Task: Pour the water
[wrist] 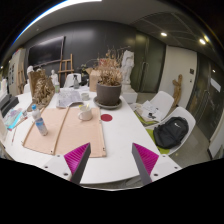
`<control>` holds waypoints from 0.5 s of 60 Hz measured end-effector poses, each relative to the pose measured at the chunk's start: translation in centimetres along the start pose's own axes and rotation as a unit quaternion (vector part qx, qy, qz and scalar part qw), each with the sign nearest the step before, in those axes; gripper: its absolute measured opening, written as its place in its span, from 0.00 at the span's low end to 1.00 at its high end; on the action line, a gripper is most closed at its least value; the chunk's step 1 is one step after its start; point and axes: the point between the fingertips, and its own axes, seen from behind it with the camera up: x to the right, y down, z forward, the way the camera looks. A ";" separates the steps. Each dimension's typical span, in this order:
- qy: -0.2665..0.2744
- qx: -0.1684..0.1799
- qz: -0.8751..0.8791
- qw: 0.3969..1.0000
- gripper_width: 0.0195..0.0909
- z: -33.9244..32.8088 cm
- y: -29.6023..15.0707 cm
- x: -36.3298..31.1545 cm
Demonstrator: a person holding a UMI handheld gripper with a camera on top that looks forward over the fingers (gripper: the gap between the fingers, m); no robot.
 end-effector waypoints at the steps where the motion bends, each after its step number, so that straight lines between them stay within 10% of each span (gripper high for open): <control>1: -0.003 0.000 -0.001 1.000 0.91 0.0 0.1 -0.3; 30: -0.110 -0.005 -0.045 0.993 0.92 1.1 3.7 -23.8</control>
